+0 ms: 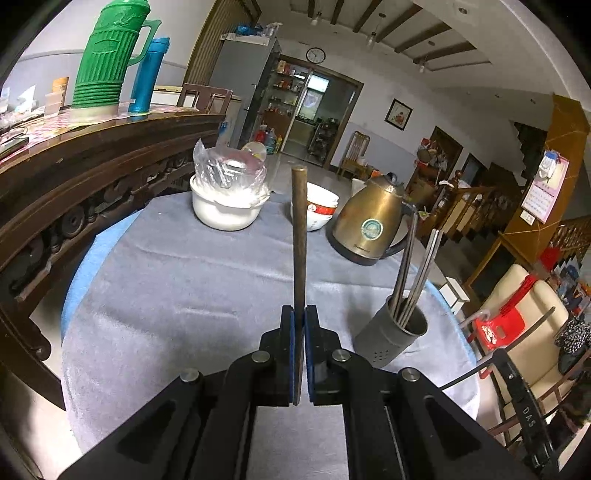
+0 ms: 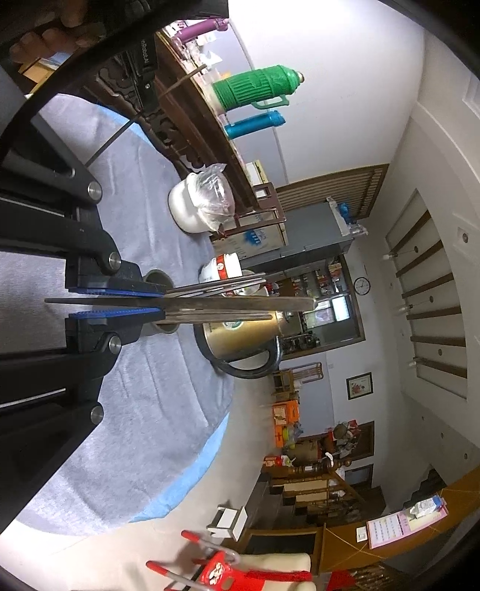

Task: Organize utensils
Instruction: 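Lower both chopsticks into the grey utensil cup and open both tools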

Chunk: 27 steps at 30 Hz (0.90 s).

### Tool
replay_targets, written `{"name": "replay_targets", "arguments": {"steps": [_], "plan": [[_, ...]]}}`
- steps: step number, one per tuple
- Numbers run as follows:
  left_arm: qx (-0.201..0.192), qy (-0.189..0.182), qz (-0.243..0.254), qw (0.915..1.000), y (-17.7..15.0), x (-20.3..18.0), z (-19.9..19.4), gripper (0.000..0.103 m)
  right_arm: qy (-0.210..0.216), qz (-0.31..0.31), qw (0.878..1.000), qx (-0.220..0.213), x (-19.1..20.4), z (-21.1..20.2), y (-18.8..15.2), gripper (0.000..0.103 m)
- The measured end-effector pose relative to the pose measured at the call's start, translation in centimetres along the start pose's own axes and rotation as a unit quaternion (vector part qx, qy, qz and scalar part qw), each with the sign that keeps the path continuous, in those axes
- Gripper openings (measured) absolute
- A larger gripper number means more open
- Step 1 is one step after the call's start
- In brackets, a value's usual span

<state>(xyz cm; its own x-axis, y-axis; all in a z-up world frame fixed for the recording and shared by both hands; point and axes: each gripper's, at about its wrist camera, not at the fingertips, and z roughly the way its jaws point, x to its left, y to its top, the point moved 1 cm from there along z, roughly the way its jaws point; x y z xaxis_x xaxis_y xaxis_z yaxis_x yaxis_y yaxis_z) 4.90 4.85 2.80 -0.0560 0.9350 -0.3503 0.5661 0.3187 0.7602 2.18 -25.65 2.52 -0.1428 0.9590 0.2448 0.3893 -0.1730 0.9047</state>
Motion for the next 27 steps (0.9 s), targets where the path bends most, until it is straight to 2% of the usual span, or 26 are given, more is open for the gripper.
{"name": "replay_targets", "arguments": {"steps": [4,8,13,23,27], "plan": [[0.007,0.002,0.006,1.0,0.4,-0.9,0.4,0.005,0.006,0.008,1.0,0.003,-0.3,-0.2,0.2,0.006],[0.018,0.022,0.023,0.9993,1.2,-2.6,1.4,0.005,0.013,0.008,1.0,0.004,-0.2,-0.2,0.5,0.006],[0.03,0.023,0.04,0.9985,2.2,-4.4,2.3,0.005,0.019,-0.005,1.0,-0.011,0.4,-0.7,2.1,0.006],[0.041,0.003,0.068,0.9968,3.3,-7.7,2.9,0.005,0.03,-0.012,0.999,-0.021,0.6,-1.0,4.1,0.006],[0.05,-0.034,0.058,0.9965,4.5,-8.6,3.3,0.005,0.035,-0.012,0.999,-0.024,0.3,-1.1,5.0,0.006]]}}
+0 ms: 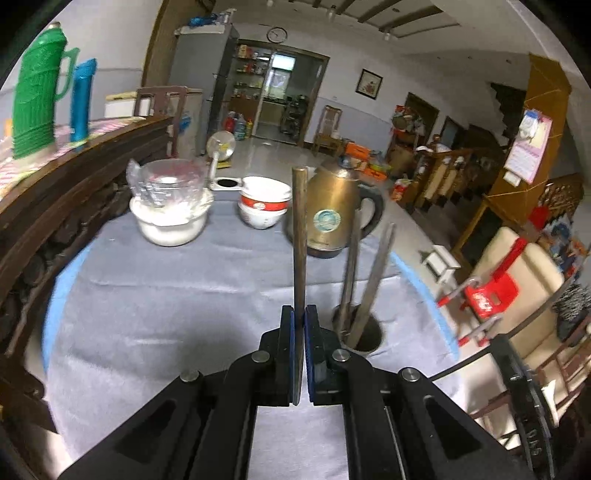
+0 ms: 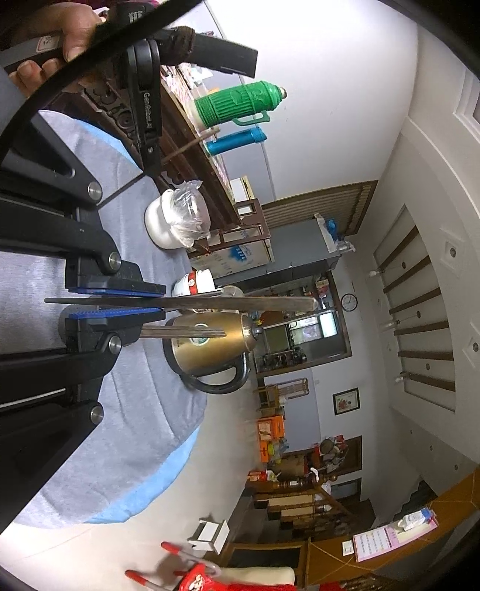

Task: Organize utensils
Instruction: 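Lower both chopsticks into the grey utensil cup and open both tools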

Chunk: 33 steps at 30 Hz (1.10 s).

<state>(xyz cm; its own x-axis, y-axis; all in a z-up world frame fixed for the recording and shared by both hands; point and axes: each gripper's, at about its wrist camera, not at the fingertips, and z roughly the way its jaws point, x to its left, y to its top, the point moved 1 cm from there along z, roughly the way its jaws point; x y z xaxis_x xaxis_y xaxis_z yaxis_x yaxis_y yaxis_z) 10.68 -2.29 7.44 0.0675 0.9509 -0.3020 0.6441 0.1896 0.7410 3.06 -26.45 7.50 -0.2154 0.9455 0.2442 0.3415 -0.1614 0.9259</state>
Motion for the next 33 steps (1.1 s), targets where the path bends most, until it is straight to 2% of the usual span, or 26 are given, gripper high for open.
{"name": "replay_targets", "arguments": {"steps": [9,14,22,33], "plan": [[-0.022,-0.063,-0.03,0.9973,4.7,-0.9,0.7,0.005,0.011,0.011,1.0,-0.011,-1.4,1.4,4.6,0.006],[-0.018,-0.064,-0.028,0.9974,6.0,-2.4,2.7,0.005,0.014,0.005,1.0,0.007,-2.0,4.1,6.4,0.006],[0.007,-0.044,-0.014,0.9989,5.4,-2.7,6.2,0.005,0.003,0.007,0.998,0.056,-3.2,9.1,5.1,0.006],[0.036,-0.036,-0.006,0.9987,4.6,-2.5,8.9,0.005,-0.004,0.006,0.995,0.104,-4.1,12.3,3.0,0.006]]}}
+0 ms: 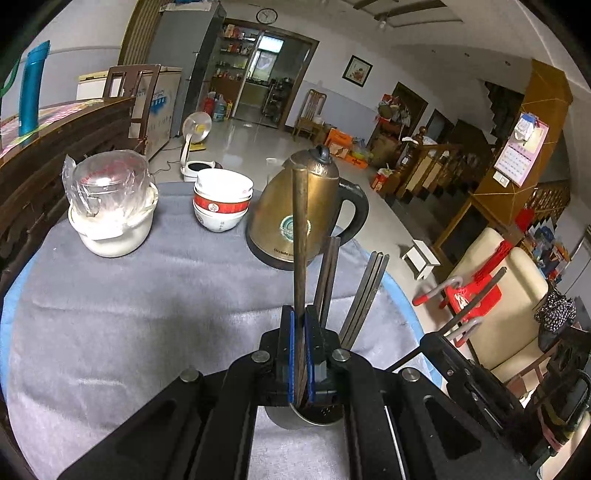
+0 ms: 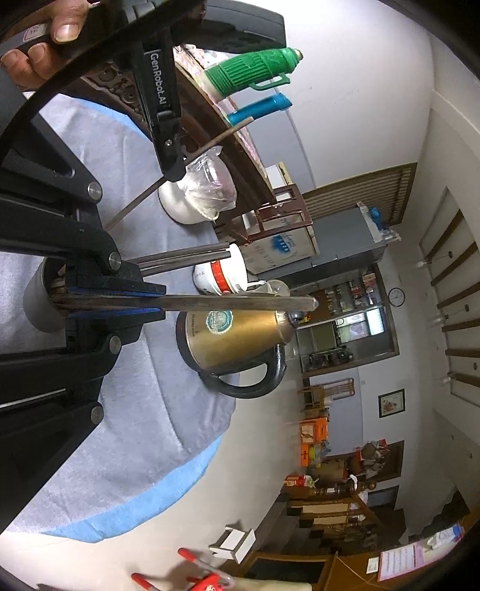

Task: Organize utensils
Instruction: 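Lower both chopsticks into the grey utensil cup and open both tools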

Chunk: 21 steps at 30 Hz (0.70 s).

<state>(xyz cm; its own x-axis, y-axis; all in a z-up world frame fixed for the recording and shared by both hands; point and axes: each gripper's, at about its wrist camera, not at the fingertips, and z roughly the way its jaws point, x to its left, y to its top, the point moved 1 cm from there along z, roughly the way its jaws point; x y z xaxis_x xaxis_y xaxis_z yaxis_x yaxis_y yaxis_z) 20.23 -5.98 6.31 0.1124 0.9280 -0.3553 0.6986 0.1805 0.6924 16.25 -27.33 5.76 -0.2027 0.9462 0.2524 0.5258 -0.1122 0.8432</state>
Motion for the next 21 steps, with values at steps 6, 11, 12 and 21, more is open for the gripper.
{"name": "replay_targets", "arguments": {"steps": [6,11,12,21], "plan": [[0.019,-0.001,0.004,0.9998,0.0,-0.2,1.4,0.005,0.002,-0.004,1.0,0.014,0.1,1.2,0.0,0.006],[0.037,0.004,0.014,0.9992,-0.7,-0.2,2.7,0.005,0.004,0.004,0.999,0.041,-0.3,2.4,-0.7,0.006],[0.04,0.005,0.016,0.999,-0.9,-0.3,2.9,0.005,0.003,0.002,0.999,0.048,-0.3,2.7,-0.9,0.006],[0.065,0.002,0.006,0.9979,-1.4,-0.2,3.3,0.006,0.001,0.004,0.997,0.083,-0.6,4.2,-1.5,0.008]]}}
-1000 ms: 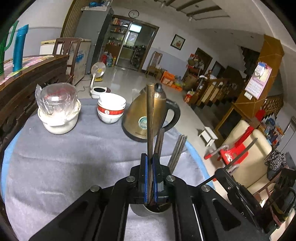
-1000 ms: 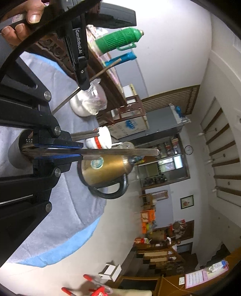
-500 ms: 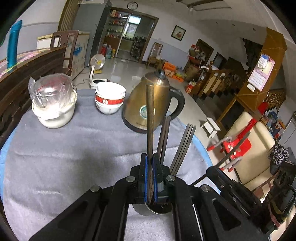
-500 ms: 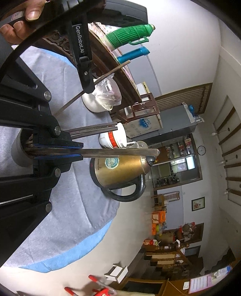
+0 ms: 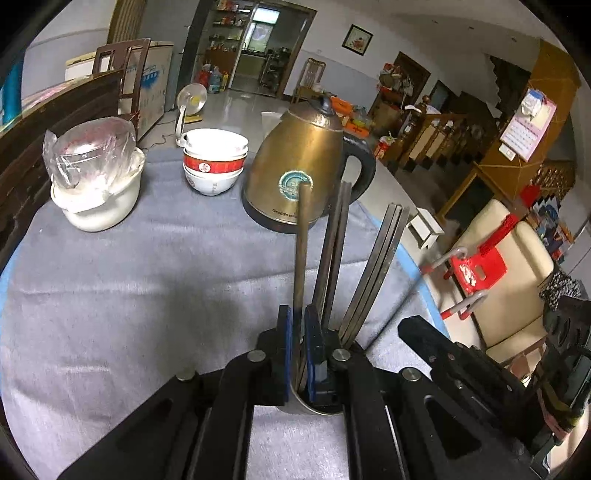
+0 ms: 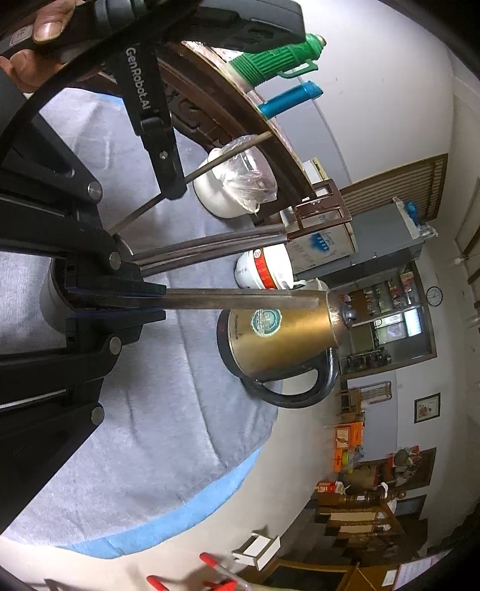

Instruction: Organize utensils

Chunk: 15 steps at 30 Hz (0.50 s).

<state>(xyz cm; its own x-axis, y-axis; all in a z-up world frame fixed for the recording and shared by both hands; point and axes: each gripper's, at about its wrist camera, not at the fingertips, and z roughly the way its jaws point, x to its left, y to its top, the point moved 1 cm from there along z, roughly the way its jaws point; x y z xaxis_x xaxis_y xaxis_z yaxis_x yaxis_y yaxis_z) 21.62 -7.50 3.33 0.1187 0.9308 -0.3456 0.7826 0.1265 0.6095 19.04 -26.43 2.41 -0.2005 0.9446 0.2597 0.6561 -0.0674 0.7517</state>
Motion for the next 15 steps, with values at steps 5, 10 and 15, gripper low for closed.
{"name": "replay_targets", "arguments": {"steps": [5,10,15], "plan": [[-0.022,-0.001,-0.005,0.9997,0.2,0.0,-2.1,0.037,-0.013,0.002,1.0,-0.028,0.0,-2.0,0.9,0.01],[-0.042,0.012,0.018,0.9989,-0.8,-0.2,-4.0,0.059,-0.021,0.009,0.999,-0.048,-0.1,-4.3,0.6,0.025],[-0.053,0.047,0.063,0.9955,-4.0,-0.3,-5.2,0.07,-0.026,0.016,0.997,-0.066,0.3,-6.8,-2.7,0.078]]}}
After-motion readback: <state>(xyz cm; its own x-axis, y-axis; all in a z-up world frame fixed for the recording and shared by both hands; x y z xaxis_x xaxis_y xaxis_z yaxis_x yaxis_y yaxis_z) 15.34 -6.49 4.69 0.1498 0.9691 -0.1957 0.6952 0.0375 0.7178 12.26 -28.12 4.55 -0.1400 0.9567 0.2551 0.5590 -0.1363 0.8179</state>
